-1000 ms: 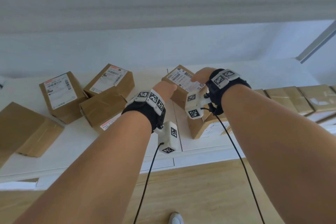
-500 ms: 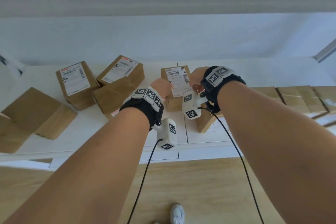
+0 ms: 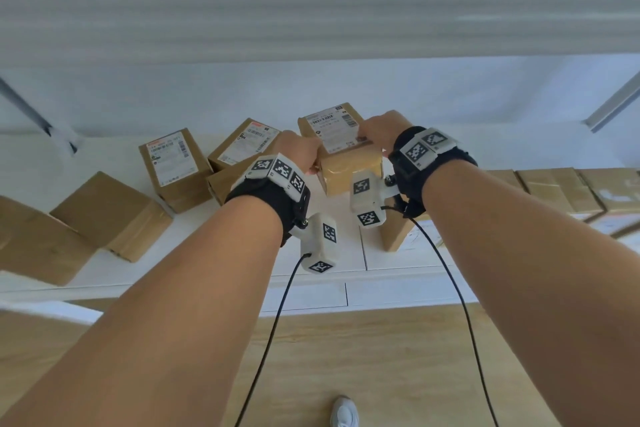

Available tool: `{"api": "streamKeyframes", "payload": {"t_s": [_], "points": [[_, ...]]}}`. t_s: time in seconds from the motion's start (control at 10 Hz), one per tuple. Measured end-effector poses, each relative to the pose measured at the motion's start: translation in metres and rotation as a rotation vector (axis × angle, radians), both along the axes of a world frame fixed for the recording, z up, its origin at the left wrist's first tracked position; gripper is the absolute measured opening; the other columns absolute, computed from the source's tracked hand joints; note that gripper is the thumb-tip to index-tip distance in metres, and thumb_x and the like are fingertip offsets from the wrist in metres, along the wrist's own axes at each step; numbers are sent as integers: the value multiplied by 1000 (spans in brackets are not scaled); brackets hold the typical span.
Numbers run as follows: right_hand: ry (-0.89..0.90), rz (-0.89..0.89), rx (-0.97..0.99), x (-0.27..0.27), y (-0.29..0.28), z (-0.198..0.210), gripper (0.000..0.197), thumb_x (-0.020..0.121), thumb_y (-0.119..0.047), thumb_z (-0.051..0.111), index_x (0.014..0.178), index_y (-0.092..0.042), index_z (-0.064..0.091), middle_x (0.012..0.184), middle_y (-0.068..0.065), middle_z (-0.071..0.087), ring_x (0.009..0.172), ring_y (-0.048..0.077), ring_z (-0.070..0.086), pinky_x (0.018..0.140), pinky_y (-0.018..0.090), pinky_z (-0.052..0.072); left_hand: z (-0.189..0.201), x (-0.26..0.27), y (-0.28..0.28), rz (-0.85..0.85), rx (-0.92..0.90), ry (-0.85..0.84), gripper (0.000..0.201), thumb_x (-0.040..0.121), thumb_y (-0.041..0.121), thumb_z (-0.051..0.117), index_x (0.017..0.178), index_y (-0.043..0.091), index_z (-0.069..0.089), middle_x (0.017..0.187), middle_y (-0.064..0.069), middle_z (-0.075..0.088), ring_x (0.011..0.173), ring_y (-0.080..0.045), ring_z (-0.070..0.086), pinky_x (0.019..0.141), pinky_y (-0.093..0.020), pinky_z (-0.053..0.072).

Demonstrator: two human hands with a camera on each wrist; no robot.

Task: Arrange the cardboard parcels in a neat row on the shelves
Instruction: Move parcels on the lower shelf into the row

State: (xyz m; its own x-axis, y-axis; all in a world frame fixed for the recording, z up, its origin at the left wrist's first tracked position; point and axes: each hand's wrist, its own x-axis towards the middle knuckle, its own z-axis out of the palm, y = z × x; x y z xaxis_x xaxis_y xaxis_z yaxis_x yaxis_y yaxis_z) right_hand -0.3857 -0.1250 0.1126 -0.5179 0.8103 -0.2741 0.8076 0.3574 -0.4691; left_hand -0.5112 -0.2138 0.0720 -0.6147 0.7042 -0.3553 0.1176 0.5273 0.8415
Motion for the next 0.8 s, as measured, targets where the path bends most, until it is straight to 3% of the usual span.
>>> {"api": "streamKeyframes", "payload": {"t_s": [0.1,0.2,0.3,0.4,0.5,0.6,0.7,0.8], "points": [[114,-81,-29,13,-16,8,17,97,-13,48,110,-10,57,95,8,54,85,23,49,91,34,49,9,5,-22,-52,-24,186,49,87,29,70,128,7,54,119,-12,65,114,-31,57,102,-37,43],[353,-311,-209,22,-32,8,35,85,-4,53,119,-13,56,111,4,65,98,20,64,89,38,55,23,5,-30,-70,46,-9,33,88,21,68,114,6,57,123,-12,64,110,-29,64,94,-40,54],[416,-343,-232,31,-49,10,38,77,3,51,109,-16,54,106,8,67,94,25,67,83,39,58,35,16,-41,104,151,-287,13,95,16,53,105,9,56,123,-19,63,98,-31,69,77,-42,61],[451,-368,-216,41,-72,9,40,78,5,52,113,-14,51,102,9,67,87,25,68,76,37,60,40,23,-55,-26,91,-189,11,96,10,50,105,8,54,119,-17,65,100,-32,69,77,-41,61],[461,-344,-209,47,-87,1,56,77,7,54,125,-21,45,101,8,67,86,25,68,72,39,61,38,27,-62,-104,58,-77,16,94,9,51,108,8,59,109,-13,69,96,-32,69,81,-46,59],[363,-388,-140,55,-100,-12,49,79,2,56,122,-19,46,102,7,65,92,26,65,82,44,57,29,34,-71,-151,13,107,24,90,9,58,114,8,61,108,-7,68,95,-26,67,83,-39,58],[302,-424,-141,60,-110,-30,46,81,-3,54,126,-12,46,106,7,63,94,25,64,83,41,57,15,46,-81,-159,-39,64,29,81,18,60,107,10,54,102,-5,68,91,-23,66,85,-41,58],[288,-415,-170,64,-117,-45,40,83,-9,56,123,-11,51,107,3,66,91,21,65,79,35,58,6,55,-83,-146,-31,-36,39,78,21,60,114,6,54,103,-9,69,93,-25,67,88,-43,56]]}}
